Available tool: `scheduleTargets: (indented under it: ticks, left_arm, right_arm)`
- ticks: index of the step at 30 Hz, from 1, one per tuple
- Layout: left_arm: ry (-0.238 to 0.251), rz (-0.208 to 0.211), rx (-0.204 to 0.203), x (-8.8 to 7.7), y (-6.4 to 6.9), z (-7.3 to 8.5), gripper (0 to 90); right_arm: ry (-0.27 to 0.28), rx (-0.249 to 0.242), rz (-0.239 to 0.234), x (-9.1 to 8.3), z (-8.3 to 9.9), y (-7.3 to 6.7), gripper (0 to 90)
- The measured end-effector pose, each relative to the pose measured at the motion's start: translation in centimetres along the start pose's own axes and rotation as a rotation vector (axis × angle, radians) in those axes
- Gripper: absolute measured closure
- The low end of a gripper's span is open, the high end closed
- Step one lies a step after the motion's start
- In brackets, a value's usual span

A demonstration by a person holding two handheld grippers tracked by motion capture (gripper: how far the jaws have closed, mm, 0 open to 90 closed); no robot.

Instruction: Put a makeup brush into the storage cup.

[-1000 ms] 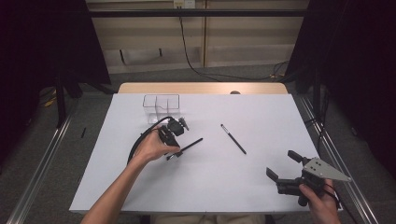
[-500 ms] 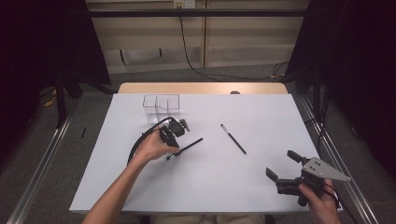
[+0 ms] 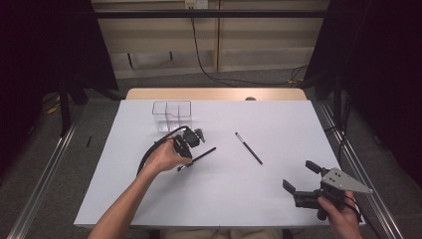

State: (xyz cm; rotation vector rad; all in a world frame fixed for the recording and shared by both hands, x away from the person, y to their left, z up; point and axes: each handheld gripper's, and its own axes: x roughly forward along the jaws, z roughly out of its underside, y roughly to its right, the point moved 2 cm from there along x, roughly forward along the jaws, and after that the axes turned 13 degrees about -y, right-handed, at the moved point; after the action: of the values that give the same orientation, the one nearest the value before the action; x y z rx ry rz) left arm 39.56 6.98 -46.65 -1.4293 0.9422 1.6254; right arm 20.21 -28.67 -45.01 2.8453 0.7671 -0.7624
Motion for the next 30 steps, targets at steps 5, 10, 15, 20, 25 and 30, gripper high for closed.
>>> scheduleTargets:
  ticks: [5,10,15,20,25,30]
  left_arm:
    - [0.005,0.020,-0.001,0.0,0.0,0.0,83.9]
    - [0.017,0.030,0.007,0.0,-0.1,0.2,84.0]
    - [0.043,0.057,0.004,0.0,-0.5,0.5,84.1]
    - [0.050,0.070,-0.003,-0.2,-0.6,0.6,84.1]
    - [0.108,0.074,-0.053,-0.8,-0.8,0.8,84.2]
    - [0.151,0.076,-0.056,-1.1,-0.8,1.1,84.1]
  right_arm:
    - [0.000,0.001,0.002,0.0,0.0,0.0,0.0]
    - [-0.005,-0.001,0.011,-0.1,0.1,0.1,0.0]
    - [-0.005,0.004,0.009,0.0,0.1,0.1,0.0]
    - [-0.005,0.004,0.009,0.0,0.1,0.1,0.0]
    - [-0.006,0.006,0.011,0.0,0.1,0.1,0.0]
    - [-0.005,0.006,0.011,0.0,0.1,0.1,0.0]
